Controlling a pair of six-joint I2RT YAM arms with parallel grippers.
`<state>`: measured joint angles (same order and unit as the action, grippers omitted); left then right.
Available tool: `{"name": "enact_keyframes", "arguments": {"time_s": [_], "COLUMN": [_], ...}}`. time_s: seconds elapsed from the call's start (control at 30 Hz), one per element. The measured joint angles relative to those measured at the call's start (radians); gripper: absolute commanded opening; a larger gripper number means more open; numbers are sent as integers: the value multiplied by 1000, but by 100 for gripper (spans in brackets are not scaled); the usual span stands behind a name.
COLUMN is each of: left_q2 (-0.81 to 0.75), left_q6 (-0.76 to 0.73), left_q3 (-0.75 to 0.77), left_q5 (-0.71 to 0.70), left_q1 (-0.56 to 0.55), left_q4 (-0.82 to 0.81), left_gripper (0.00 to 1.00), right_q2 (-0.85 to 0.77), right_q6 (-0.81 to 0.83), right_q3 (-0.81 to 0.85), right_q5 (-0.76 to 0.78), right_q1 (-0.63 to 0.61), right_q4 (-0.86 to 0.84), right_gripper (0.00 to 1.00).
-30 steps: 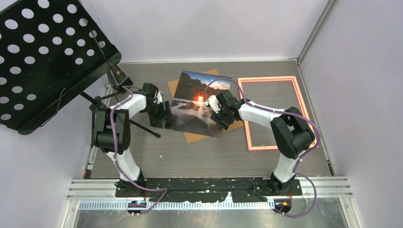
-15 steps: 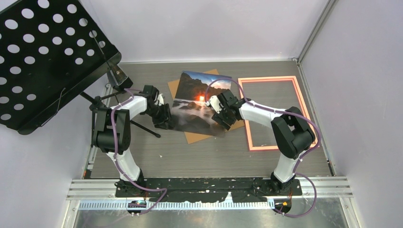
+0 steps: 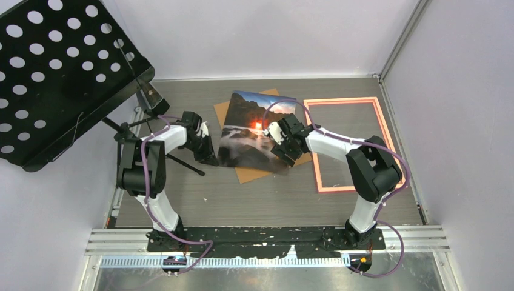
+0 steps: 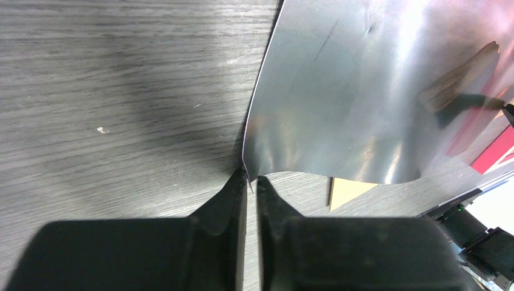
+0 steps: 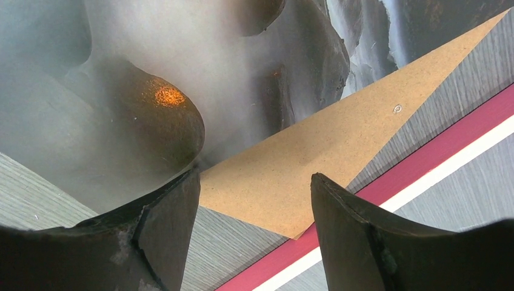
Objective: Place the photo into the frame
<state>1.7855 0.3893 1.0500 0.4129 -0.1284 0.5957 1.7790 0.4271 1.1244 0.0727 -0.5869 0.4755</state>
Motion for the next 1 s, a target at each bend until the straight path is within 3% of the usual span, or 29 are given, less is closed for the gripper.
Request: {"name": "enact_keyframes", "arguments": {"time_s": [0.53,0.7,1.0], "left_q2": [-27,-98,-202], "left_q6": [-29,-54,-103], "left_q3": [-2,-2,35], "left_q5": [-19,-19,-19], "left_q1": [13,14,0], "left_q4": [0,0,31], "left_gripper": [0,0,0], "right_q2": [-33,-55,-42], "right_q6": [-34,-76,-235], "right_q3": [43,136,345], "right_q5": [28,28,-90], "right_q1": [2,3,6], "right_q4": [85,106,130], "right_gripper": [88,92,90]}}
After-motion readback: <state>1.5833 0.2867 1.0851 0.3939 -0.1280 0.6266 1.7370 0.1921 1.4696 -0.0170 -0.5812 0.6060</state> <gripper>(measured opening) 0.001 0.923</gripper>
